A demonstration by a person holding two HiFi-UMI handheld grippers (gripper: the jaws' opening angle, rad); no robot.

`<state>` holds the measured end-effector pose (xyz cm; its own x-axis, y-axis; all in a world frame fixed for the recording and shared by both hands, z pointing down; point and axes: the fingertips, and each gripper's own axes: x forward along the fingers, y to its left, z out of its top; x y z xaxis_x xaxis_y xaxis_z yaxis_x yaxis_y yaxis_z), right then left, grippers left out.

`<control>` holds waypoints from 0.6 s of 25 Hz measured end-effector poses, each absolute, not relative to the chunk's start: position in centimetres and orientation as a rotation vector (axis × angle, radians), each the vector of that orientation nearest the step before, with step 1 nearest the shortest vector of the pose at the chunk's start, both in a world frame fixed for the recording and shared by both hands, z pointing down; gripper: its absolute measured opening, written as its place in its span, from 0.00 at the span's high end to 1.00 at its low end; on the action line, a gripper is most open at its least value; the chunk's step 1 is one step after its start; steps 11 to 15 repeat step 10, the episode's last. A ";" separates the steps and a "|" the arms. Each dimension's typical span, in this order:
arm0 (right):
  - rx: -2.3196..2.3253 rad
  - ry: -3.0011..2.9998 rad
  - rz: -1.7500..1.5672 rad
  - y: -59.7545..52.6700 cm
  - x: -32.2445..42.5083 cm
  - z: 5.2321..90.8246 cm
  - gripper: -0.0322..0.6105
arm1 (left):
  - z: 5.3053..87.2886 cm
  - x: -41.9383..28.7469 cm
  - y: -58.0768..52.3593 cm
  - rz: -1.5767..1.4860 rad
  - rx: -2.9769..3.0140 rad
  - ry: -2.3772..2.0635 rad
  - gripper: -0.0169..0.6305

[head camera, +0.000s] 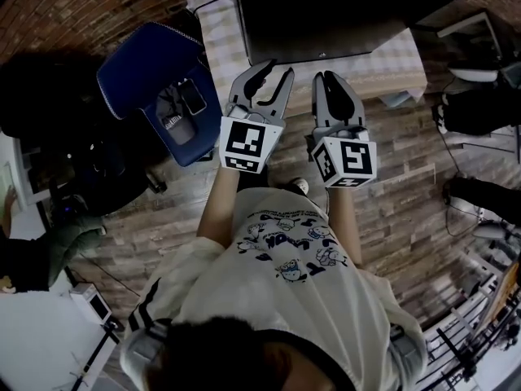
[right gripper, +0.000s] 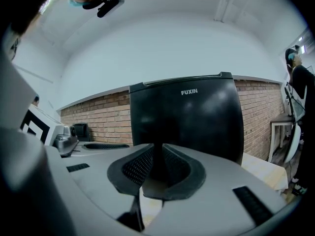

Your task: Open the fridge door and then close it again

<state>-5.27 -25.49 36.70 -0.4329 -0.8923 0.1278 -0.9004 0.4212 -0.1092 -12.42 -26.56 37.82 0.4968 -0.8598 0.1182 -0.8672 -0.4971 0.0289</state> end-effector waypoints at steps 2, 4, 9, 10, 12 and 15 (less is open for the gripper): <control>1.646 -2.608 0.245 -24.9 -4.8 36.5 0.85 | 37.5 -11.8 -26.0 0.129 2.649 -1.534 0.78; 1.645 -2.611 0.239 -24.3 -4.3 36.2 0.85 | 37.2 -11.3 -25.4 0.120 2.651 -1.539 0.78; 1.646 -2.615 0.247 -22.5 -2.8 35.9 0.85 | 36.6 -10.0 -23.7 0.103 2.648 -1.539 0.78; 1.648 -2.616 0.250 -22.1 -2.5 35.8 0.85 | 36.5 -9.7 -23.3 0.100 2.649 -1.539 0.78; 1.648 -2.616 0.250 -22.1 -2.5 35.8 0.85 | 36.5 -9.7 -23.3 0.100 2.649 -1.539 0.78; 1.648 -2.616 0.250 -22.1 -2.5 35.8 0.85 | 36.5 -9.7 -23.3 0.100 2.649 -1.539 0.78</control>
